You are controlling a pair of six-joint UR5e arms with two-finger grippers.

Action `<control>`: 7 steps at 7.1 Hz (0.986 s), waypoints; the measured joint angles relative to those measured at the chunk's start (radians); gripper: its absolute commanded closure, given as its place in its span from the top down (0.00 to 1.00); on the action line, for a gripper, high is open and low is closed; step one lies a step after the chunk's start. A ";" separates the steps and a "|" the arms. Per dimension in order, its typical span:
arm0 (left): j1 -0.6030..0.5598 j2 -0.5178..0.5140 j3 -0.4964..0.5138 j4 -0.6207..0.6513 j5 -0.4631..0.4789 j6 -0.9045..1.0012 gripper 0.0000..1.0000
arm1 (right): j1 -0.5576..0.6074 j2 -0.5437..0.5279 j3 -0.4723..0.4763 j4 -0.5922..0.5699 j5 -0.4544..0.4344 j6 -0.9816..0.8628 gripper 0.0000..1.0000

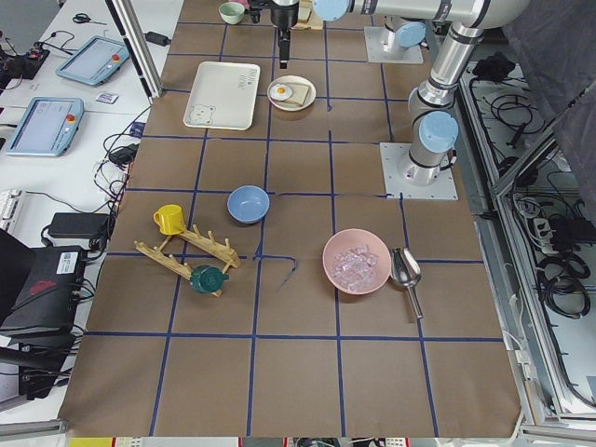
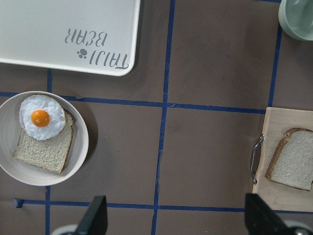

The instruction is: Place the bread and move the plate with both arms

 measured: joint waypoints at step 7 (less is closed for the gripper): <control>0.002 0.000 0.000 0.000 0.000 0.003 1.00 | -0.008 0.002 0.000 0.005 0.000 0.011 1.00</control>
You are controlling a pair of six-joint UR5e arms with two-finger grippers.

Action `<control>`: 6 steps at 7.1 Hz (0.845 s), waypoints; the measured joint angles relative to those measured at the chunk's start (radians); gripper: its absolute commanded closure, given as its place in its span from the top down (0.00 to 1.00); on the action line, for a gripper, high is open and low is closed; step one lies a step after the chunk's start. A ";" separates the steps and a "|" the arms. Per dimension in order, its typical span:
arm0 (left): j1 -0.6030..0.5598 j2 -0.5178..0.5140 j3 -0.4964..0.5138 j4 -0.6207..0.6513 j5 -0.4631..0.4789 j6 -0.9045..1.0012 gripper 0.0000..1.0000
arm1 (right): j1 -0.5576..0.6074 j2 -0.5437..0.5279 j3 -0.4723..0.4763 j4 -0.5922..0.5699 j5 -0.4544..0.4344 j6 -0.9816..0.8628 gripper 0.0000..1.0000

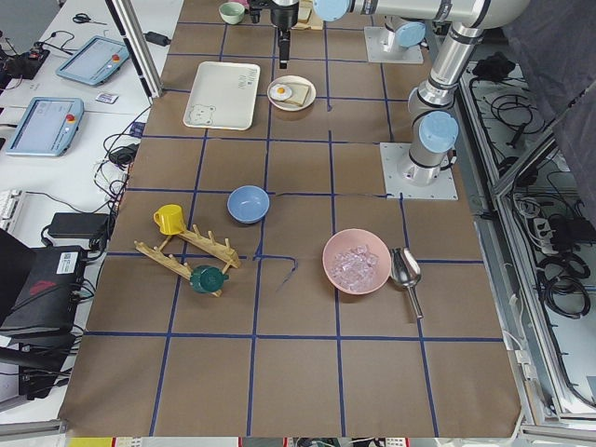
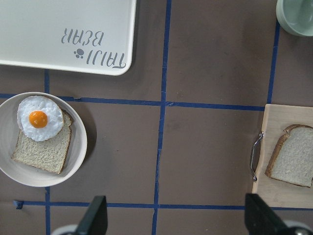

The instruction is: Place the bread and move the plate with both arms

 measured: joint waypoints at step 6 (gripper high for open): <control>0.000 0.001 0.000 0.000 0.000 0.000 1.00 | -0.008 0.001 0.011 -0.002 -0.006 -0.001 1.00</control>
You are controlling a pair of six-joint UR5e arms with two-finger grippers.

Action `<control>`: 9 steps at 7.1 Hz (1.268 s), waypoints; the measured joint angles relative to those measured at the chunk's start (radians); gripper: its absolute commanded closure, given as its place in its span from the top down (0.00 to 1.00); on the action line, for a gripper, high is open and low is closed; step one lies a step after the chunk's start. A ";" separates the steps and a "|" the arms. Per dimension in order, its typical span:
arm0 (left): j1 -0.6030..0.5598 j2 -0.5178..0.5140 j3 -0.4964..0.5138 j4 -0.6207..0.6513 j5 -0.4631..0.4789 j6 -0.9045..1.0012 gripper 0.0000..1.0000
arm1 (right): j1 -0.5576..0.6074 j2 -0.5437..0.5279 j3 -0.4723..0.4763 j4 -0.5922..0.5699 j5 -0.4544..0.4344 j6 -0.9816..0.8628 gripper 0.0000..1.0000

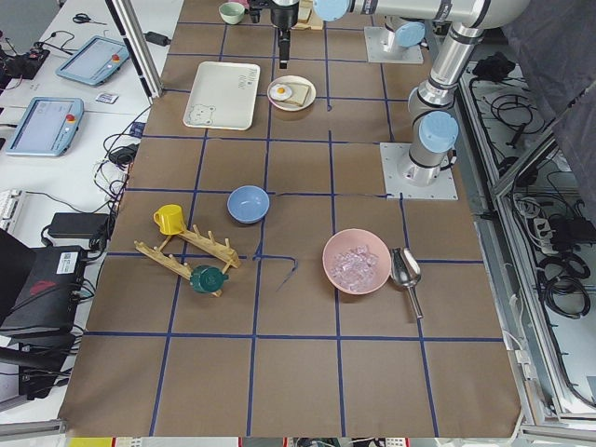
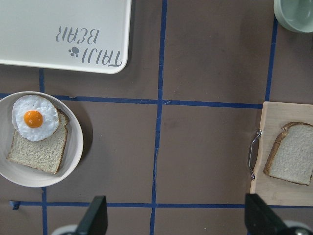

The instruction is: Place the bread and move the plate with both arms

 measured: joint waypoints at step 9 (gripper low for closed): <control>0.000 0.000 0.000 0.000 0.000 0.000 1.00 | -0.425 0.103 0.578 -0.673 -0.216 -0.103 0.95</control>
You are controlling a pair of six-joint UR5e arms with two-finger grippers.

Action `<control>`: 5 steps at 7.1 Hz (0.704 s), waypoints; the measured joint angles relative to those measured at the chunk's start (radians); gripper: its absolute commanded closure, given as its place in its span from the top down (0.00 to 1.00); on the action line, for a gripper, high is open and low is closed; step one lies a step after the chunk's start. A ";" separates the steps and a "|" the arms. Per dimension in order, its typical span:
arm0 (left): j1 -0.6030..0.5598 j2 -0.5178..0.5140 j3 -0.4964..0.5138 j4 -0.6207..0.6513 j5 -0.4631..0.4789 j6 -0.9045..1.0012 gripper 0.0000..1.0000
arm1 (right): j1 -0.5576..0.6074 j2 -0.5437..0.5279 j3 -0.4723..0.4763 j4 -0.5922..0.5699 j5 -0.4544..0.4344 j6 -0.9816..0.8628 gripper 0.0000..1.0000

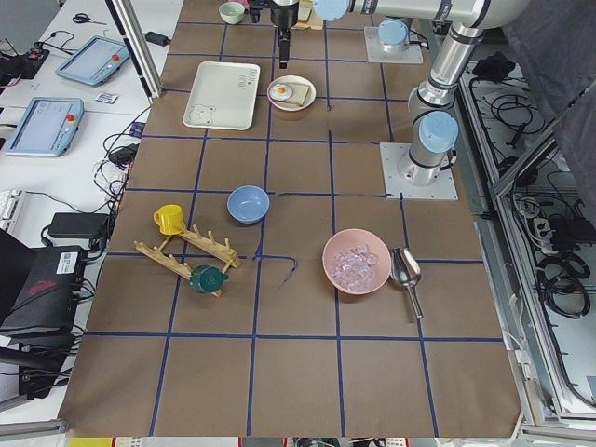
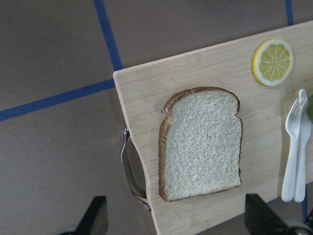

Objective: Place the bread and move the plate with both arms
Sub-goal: 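Move the right gripper down to the bread slice on the wooden board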

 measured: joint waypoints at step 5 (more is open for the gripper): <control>0.000 0.000 0.000 0.000 0.000 0.000 1.00 | -0.069 0.096 0.077 -0.166 -0.007 -0.096 0.89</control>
